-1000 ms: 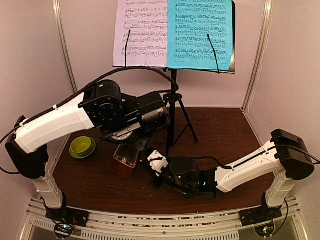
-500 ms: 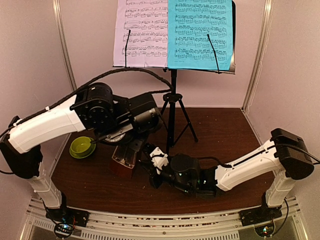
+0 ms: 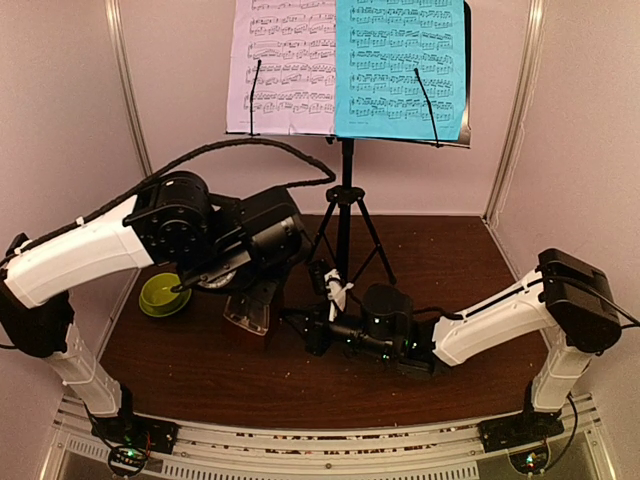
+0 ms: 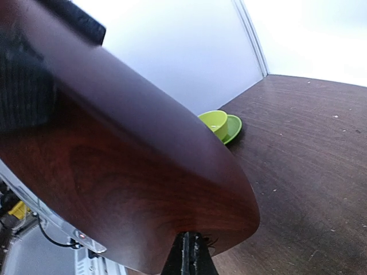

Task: Set up the instrument practice props

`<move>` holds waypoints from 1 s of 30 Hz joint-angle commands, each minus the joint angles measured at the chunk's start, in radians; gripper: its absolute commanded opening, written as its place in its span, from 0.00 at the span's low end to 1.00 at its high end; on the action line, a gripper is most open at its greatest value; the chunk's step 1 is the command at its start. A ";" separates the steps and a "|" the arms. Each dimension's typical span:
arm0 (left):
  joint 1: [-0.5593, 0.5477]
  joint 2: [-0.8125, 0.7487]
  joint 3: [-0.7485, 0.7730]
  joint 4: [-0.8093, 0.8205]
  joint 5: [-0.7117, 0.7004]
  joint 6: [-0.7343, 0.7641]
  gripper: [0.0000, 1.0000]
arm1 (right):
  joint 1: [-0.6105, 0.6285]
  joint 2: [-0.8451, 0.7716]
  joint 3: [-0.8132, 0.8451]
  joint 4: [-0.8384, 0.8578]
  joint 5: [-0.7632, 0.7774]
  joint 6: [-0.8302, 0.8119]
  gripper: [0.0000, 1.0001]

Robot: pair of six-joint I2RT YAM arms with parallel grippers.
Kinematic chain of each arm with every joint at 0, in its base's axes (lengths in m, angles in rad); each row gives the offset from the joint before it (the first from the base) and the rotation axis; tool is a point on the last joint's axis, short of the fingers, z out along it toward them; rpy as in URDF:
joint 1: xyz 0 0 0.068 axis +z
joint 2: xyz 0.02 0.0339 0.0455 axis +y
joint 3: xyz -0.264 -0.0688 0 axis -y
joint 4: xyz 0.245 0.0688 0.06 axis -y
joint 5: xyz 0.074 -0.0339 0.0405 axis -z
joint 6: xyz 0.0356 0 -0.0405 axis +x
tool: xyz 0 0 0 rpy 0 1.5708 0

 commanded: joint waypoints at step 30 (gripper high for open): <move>-0.003 0.031 0.146 -0.045 -0.044 0.004 0.00 | 0.119 -0.033 0.003 -0.093 0.338 -0.331 0.28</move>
